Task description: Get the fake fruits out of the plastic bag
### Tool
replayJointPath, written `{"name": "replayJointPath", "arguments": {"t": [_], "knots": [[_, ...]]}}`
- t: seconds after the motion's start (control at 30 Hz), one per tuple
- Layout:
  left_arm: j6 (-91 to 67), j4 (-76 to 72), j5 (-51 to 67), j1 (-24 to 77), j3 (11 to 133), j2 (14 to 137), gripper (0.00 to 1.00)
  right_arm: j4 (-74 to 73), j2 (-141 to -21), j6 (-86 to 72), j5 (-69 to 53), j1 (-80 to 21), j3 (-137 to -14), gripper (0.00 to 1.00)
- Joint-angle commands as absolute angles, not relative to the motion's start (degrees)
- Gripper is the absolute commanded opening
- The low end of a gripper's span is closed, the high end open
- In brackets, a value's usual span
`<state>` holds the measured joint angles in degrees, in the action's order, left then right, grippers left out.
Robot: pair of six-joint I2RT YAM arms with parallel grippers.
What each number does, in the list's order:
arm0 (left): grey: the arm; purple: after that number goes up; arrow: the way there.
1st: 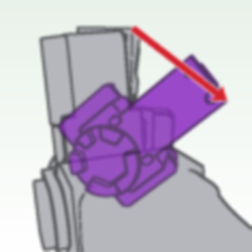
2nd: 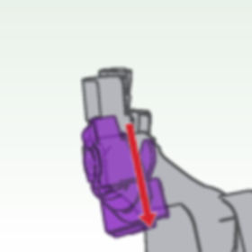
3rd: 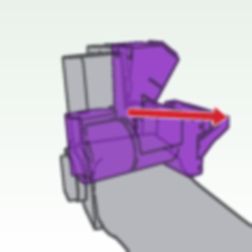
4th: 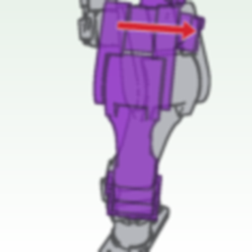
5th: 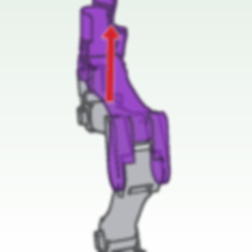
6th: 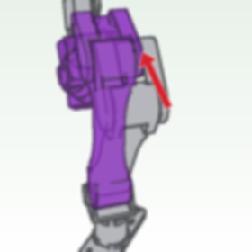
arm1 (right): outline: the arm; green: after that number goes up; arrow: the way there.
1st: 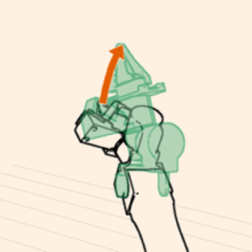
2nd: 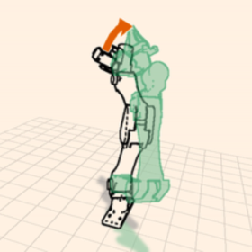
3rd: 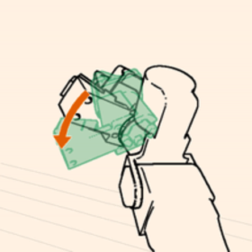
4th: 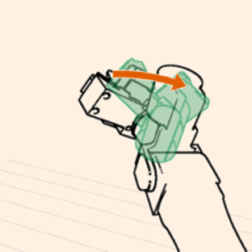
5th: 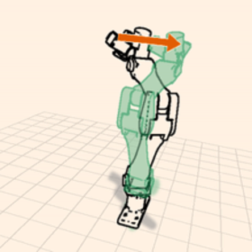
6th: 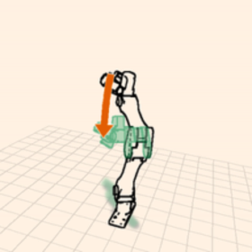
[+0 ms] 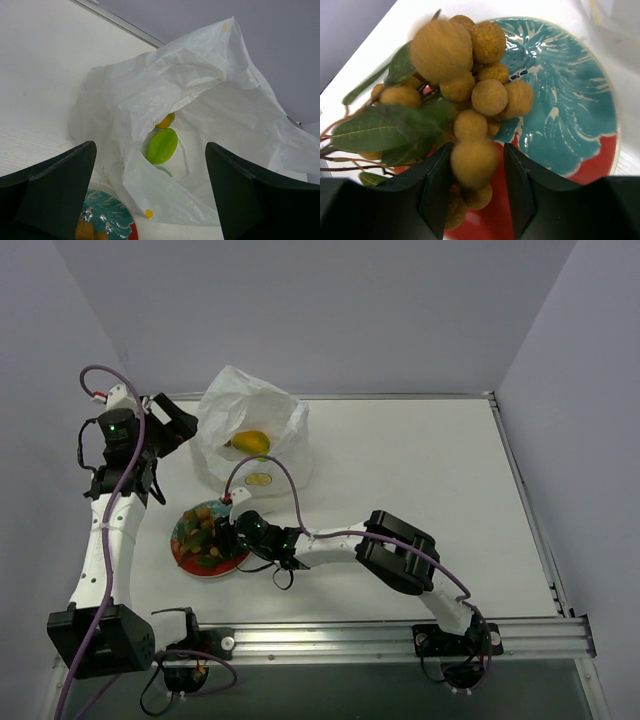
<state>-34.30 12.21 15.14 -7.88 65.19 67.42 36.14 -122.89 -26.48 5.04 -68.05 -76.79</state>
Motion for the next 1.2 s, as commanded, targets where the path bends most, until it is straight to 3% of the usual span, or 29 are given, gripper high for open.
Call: {"name": "replayJointPath", "arguments": {"t": [0.0, 0.03, 0.07, 0.23, 0.33, 0.5, 0.6, 0.7, 0.73, 0.83, 1.17], "knots": [[-32.52, 13.79, 12.94, -6.51, 70.92, 68.11, 0.88, 38.76, -123.84, -27.07, 1.41, -67.41, -80.77, 0.43], [-32.17, 14.76, 11.44, -5.55, 71.97, 69.07, 0.88, 40.76, -123.66, -27.07, 0.88, -67.50, -80.51, 0.49], [-31.82, 16.24, 10.29, -5.19, 73.11, 69.78, 0.89, 41.48, -122.97, -27.24, 0.62, -67.50, -79.81, 0.61], [-27.78, 21.00, 4.94, -0.71, 82.77, 76.62, 0.88, 41.92, -116.57, -25.49, -1.76, -66.97, -76.30, 0.93], [-25.67, 23.46, 2.30, 3.16, 86.21, 79.70, 0.89, 41.40, -112.34, -23.56, -1.85, -66.97, -72.87, 0.99], [-22.86, 24.78, 0.53, 6.41, 86.66, 82.52, 0.88, 39.03, -102.93, -21.45, -0.18, -67.06, -68.65, 0.99], [-21.28, 25.05, 0.53, 7.20, 86.92, 84.28, 0.86, 36.22, -98.10, -19.87, 2.90, -67.06, -67.06, 0.90], [-19.08, 25.49, -3.15, 9.14, 88.06, 85.78, 0.84, 33.05, -94.05, -18.11, 4.74, -67.06, -66.97, 0.47], [-18.55, 25.75, -4.38, 10.10, 88.59, 87.09, 0.84, 31.05, -92.48, -17.58, 5.01, -66.89, -67.41, 0.22], [-17.75, 28.64, -7.20, 10.37, 92.19, 91.38, 0.83, 27.70, -90.88, -14.86, 7.11, -66.36, -70.83, 0.02], [-16.53, 29.00, -11.33, 10.28, 93.69, 98.08, 0.56, 24.96, -92.81, -13.53, 8.35, -59.60, -83.14, 0.00]]}}
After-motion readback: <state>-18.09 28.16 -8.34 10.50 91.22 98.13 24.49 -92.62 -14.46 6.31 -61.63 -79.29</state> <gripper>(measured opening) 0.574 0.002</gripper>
